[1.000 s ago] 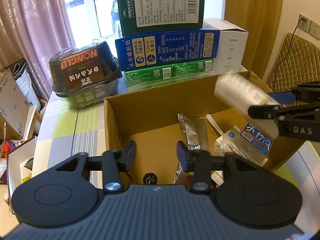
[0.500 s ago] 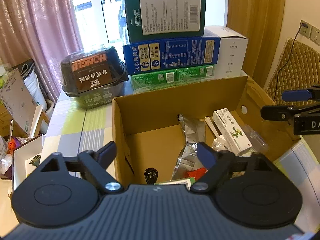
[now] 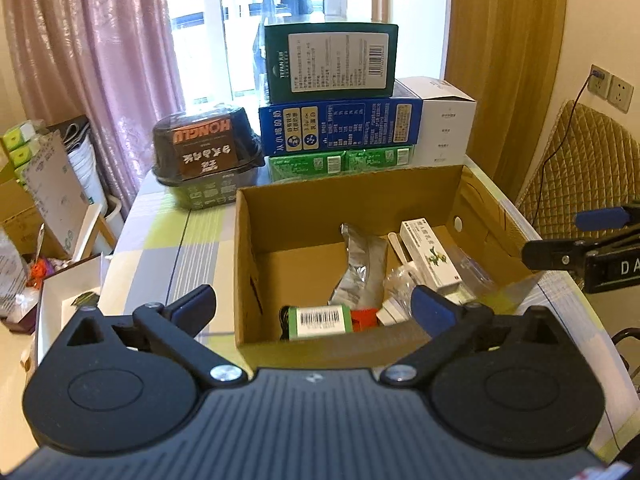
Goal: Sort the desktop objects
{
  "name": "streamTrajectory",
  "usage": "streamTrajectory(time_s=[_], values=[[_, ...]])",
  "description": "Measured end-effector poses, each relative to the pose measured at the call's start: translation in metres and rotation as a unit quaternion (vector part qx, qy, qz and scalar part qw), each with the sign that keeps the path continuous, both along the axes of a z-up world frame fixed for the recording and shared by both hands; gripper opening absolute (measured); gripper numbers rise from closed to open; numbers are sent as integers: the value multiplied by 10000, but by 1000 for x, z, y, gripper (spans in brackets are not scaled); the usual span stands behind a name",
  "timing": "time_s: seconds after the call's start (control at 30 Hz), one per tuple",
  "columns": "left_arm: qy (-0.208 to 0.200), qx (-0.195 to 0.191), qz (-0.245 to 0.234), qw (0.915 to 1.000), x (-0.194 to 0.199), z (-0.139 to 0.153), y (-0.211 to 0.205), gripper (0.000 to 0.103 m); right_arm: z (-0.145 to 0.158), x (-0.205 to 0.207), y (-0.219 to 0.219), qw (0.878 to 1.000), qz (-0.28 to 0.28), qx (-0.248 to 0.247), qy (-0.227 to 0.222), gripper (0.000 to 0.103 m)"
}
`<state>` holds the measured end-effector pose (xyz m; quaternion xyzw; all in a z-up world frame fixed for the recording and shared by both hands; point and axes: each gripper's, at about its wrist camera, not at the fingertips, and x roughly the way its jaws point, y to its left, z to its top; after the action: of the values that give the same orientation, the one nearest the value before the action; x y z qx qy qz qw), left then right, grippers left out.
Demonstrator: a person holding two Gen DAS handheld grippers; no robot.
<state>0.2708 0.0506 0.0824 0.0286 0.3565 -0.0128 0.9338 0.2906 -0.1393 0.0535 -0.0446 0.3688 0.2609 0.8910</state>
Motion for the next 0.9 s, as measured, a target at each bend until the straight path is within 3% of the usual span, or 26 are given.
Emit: streamTrajectory(time_s=[0.47,0.9], values=[[116,-404,490,9979,-78,18,-9,102,1,-71,-32,9991,-259,-8,332,101],[-23,-556,633,9964,-137,30,-25,102,22,-138,-60,9989,-406,128,174,101]])
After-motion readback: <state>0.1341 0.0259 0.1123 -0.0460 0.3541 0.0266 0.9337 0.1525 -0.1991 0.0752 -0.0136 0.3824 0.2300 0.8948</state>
